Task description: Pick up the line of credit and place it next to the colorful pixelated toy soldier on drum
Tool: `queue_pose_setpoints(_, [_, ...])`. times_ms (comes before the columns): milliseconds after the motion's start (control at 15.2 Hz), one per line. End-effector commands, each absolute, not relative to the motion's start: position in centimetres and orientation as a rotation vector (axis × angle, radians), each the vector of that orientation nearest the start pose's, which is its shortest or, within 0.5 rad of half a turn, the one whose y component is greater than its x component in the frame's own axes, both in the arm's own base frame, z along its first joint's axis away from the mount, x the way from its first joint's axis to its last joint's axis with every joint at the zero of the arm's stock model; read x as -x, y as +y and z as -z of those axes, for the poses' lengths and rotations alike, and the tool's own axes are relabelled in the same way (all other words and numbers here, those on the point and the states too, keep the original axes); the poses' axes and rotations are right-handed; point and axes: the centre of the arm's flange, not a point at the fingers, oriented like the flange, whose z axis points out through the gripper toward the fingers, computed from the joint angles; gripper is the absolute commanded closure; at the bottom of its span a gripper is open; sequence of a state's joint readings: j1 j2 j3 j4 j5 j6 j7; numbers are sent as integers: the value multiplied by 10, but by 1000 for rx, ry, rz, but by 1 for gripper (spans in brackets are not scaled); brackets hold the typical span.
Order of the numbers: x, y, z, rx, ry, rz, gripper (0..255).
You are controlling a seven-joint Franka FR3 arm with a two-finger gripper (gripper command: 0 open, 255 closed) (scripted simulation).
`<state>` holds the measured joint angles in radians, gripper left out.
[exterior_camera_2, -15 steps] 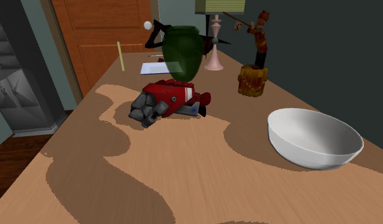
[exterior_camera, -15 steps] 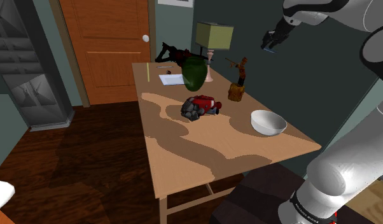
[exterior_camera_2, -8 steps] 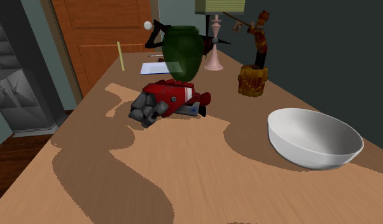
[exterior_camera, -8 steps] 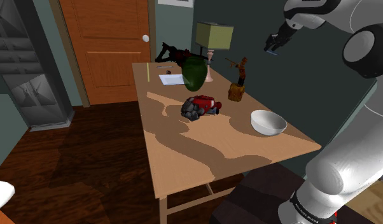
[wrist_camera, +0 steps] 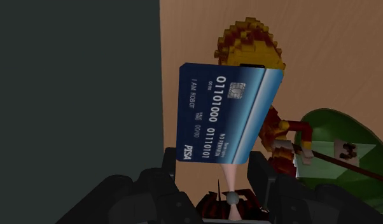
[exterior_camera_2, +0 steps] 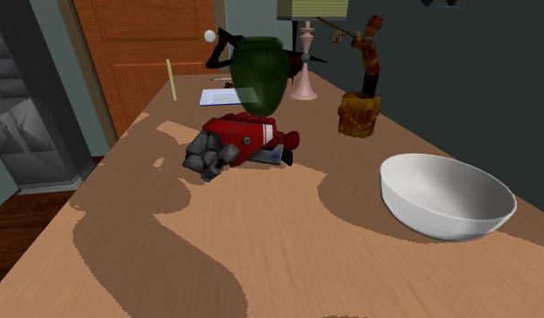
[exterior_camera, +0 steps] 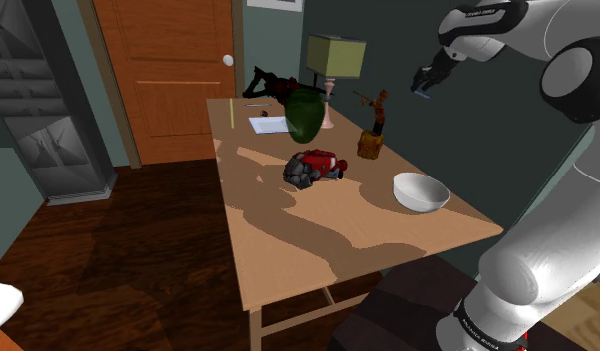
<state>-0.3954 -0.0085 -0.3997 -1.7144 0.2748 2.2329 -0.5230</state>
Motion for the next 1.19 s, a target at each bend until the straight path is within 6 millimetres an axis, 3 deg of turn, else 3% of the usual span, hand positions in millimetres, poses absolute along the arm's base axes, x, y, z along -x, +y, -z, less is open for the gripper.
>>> queue_pose_setpoints(0, [-426, -425, -621, 3065, 596, 920, 255])
queue_pose_setpoints(1122, [-426, -425, -531, 3065, 596, 920, 255])
